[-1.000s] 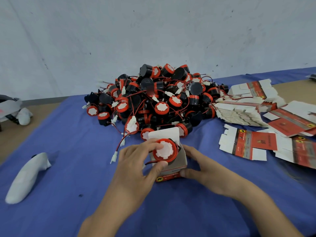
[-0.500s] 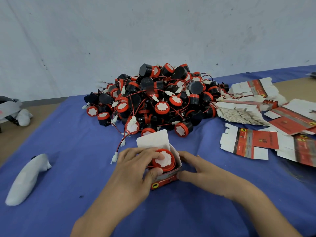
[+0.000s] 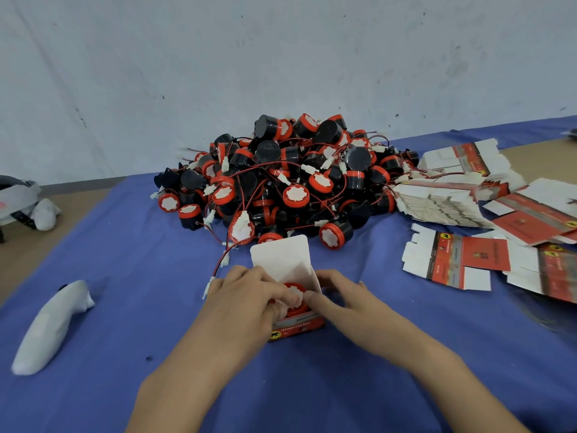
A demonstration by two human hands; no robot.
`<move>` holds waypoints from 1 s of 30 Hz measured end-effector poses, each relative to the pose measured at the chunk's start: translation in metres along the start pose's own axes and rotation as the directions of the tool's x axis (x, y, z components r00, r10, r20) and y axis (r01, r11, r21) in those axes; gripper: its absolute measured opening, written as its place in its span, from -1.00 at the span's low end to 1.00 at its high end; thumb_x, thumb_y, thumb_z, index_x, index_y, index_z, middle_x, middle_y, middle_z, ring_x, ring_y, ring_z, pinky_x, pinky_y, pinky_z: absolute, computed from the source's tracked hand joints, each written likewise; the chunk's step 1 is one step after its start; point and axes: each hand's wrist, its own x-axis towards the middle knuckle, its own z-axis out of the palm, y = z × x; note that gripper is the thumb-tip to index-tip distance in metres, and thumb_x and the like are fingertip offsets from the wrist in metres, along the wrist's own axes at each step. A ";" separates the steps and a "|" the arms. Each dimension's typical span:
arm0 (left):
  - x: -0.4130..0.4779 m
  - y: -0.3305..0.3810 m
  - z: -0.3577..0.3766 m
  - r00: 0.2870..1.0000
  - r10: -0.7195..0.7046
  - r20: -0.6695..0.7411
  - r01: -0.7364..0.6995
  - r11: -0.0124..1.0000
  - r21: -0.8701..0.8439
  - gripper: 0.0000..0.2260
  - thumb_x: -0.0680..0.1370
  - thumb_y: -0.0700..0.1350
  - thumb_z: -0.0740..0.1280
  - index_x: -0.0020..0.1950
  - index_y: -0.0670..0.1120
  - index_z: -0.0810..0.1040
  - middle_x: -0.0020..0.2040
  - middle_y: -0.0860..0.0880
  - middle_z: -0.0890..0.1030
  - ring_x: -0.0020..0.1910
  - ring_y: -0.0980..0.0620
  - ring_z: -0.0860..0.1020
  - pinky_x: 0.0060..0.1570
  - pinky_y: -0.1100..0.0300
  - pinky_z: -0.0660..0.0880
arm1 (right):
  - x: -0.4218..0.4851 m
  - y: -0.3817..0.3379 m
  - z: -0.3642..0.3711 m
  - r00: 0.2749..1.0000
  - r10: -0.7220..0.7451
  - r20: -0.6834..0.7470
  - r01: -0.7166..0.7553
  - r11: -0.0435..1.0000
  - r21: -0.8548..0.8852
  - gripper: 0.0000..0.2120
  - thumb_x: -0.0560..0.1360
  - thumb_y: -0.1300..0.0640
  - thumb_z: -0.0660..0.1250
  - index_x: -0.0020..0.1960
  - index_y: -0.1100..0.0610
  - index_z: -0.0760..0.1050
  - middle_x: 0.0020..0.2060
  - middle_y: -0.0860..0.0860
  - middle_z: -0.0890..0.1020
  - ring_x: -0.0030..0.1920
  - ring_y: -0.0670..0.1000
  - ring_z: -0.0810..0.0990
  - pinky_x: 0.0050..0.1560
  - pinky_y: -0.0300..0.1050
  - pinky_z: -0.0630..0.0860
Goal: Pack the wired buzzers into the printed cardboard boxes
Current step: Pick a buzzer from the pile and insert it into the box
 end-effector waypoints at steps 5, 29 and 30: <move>0.014 0.004 -0.005 0.997 -0.041 0.060 0.033 0.992 0.118 -0.79 0.64 0.02 0.28 0.17 0.33 0.56 0.08 0.19 0.45 0.15 0.11 0.27 0.09 0.15 0.17 | 0.001 -0.015 0.015 0.996 -0.009 -0.089 0.004 0.998 -0.056 -0.77 0.64 -0.23 0.10 0.24 -0.29 0.41 0.14 -0.31 0.57 0.25 -0.35 0.42 0.59 0.08 -0.28; -0.003 -0.007 0.011 0.955 -0.128 -0.268 0.099 0.988 -0.120 -0.77 0.66 0.08 0.08 0.26 0.23 0.43 -0.24 0.24 0.63 -0.36 0.14 0.51 -0.36 0.17 0.43 | -0.002 -0.017 0.029 0.960 0.004 -0.281 -0.021 0.998 -0.057 -0.87 0.60 -0.16 0.17 0.12 -0.21 0.41 0.00 -0.25 0.59 0.07 -0.59 0.22 0.53 0.16 0.18; -0.003 -0.008 0.010 0.955 -0.113 -0.275 0.105 0.993 -0.044 -0.74 0.67 0.07 0.10 0.30 0.19 0.47 -0.07 0.21 0.64 -0.28 0.13 0.53 -0.29 0.15 0.48 | -0.001 -0.017 0.029 0.959 0.005 -0.285 -0.023 0.998 -0.059 -0.85 0.59 -0.17 0.17 0.13 -0.20 0.41 0.00 -0.25 0.59 0.06 -0.59 0.21 0.52 0.16 0.19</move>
